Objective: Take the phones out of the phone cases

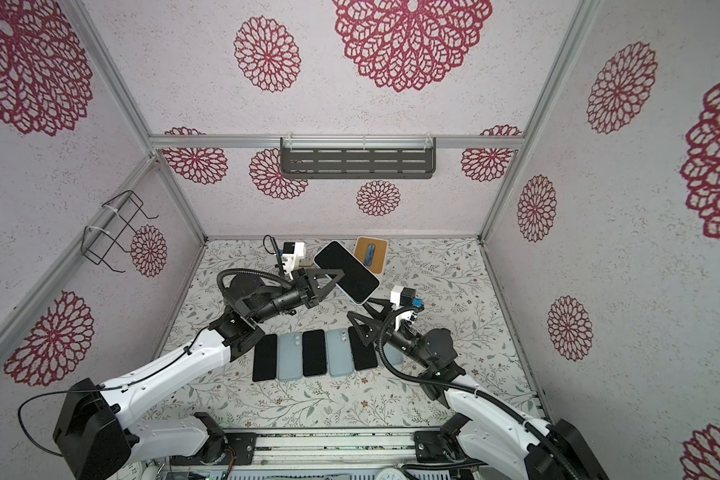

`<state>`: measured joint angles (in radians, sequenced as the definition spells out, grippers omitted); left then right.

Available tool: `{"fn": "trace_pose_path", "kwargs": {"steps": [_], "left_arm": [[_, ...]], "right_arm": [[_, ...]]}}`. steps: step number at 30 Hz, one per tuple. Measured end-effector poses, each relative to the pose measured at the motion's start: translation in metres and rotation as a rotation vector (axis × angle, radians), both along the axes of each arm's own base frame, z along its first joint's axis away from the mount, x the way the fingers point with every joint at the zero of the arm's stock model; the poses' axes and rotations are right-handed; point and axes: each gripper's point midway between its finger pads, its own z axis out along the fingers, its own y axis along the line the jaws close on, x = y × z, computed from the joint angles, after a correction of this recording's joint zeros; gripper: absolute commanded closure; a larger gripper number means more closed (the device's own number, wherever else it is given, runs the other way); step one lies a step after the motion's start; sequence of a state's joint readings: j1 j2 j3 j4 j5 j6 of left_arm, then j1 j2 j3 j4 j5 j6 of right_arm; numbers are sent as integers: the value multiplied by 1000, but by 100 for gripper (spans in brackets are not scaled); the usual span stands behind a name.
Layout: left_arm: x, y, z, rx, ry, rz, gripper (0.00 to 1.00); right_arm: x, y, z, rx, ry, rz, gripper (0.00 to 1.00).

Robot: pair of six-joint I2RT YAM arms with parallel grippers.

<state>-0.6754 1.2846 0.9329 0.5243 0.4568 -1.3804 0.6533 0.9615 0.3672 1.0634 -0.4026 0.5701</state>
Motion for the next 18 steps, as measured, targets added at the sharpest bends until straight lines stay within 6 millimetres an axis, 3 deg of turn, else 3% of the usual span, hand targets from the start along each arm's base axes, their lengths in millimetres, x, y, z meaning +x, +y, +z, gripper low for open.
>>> {"fn": "trace_pose_path", "kwargs": {"steps": [10,18], "left_arm": [[0,0,-1,-2,-2,2,100],[0,0,-5,3,3,2,100]], "right_arm": [[-15,-3,26,125,0,88,39],[-13,1,30,142,25,117,68]]}}
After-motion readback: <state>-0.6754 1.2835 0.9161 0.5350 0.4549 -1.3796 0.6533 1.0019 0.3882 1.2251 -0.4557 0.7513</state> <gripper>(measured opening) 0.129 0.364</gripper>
